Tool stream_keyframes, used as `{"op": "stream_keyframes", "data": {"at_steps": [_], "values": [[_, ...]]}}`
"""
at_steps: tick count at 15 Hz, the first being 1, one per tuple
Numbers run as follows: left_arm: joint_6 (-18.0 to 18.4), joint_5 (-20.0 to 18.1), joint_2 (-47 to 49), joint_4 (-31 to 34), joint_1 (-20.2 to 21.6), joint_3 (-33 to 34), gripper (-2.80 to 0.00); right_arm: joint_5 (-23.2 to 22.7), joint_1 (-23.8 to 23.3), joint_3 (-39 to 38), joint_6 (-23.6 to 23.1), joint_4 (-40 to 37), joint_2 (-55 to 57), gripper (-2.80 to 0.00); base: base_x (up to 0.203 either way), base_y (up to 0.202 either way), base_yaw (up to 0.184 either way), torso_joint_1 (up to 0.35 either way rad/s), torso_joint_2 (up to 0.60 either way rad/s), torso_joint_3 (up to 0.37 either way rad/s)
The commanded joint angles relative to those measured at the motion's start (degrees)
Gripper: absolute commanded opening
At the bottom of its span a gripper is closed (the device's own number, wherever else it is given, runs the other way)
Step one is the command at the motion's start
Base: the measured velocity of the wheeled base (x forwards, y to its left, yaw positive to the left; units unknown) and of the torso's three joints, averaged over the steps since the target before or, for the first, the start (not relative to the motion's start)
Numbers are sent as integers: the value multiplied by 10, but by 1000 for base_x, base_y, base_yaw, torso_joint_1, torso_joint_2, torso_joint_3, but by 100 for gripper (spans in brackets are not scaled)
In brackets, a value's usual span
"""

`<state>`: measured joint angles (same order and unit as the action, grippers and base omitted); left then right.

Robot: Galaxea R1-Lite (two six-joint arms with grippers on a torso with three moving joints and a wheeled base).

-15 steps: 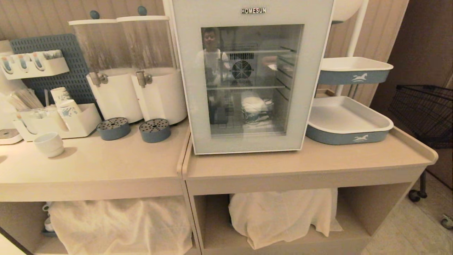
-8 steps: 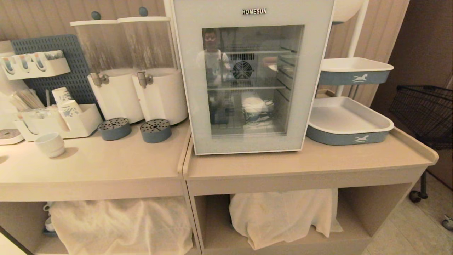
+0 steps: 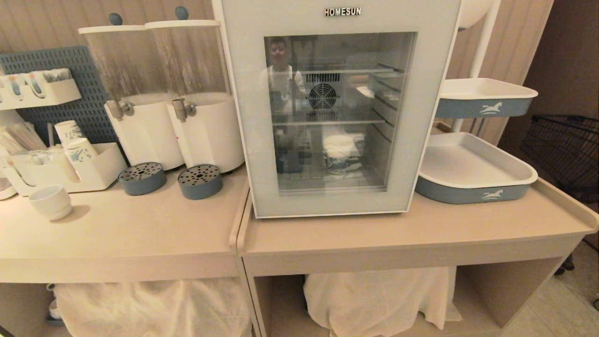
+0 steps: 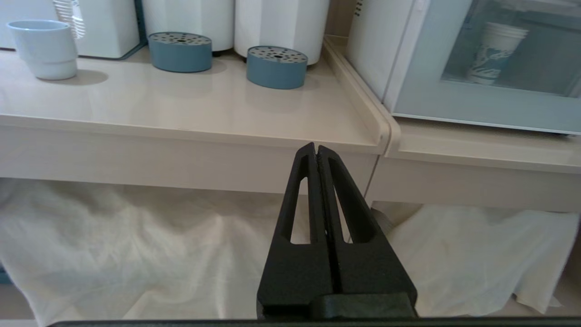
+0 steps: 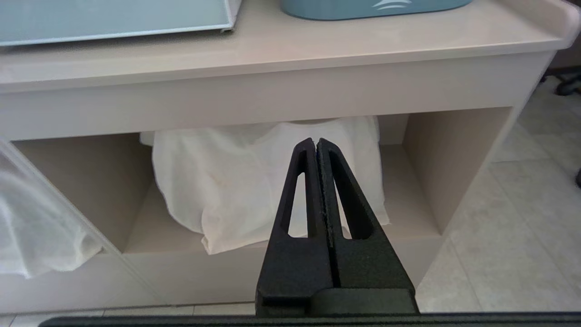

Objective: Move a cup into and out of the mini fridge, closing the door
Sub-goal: Open the freezer door

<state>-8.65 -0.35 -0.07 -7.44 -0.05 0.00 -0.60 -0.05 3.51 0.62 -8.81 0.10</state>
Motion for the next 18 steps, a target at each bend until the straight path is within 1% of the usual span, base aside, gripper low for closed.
{"op": "stream_keyframes", "data": {"at_steps": [1, 3, 5, 7, 8, 10, 11, 13, 15, 17, 18], "values": [[0, 0, -2, 1, 0, 23, -280, 0, 0, 0, 0, -1, 1, -280, 0, 0, 0, 0, 0, 0], [7, 1, -2, 1, 0, 23, -280, 0, 0, 0, 0, -1, 1, -280, 0, 0, 0, 0, 0, 0], [33, -2, -1, 13, 0, 23, -280, 0, 0, 0, 0, -1, 1, -280, 0, 0, 0, 0, 0, 0], [41, -9, -1, 66, 0, 19, -280, 1, 0, 0, 0, -1, 1, -280, 0, 0, 0, 0, 0, 0], [38, -19, 2, 101, 0, -7, -280, 0, 0, 0, 0, -1, 1, -280, 0, 0, 0, 0, 0, 0], [28, -58, 18, 169, 0, -92, -280, 1, 0, 0, 0, -1, 1, -280, 0, 0, 0, 0, 0, 0], [26, -67, 43, 179, -1, -119, -280, 0, 0, 0, 0, -1, 1, -280, 0, 0, 0, 0, 0, 0], [17, -75, 141, 188, -18, -199, -280, 0, 0, 0, 0, -1, 0, -280, 0, 0, 0, 0, 0, 0], [9, -80, 254, 194, -59, -317, -280, 1, 0, 0, 0, -1, 0, -280, 0, 0, 0, 0, 0, 0], [6, -90, 367, 194, -93, -393, -280, 1, 0, 0, 0, -1, 0, -280, 0, 0, 0, 0, 0, 0], [5, -106, 421, 189, -104, -426, -280, 1, 0, 0, 0, -1, 0, -280, 0, 0, 0, 0, 0, 0]]}}
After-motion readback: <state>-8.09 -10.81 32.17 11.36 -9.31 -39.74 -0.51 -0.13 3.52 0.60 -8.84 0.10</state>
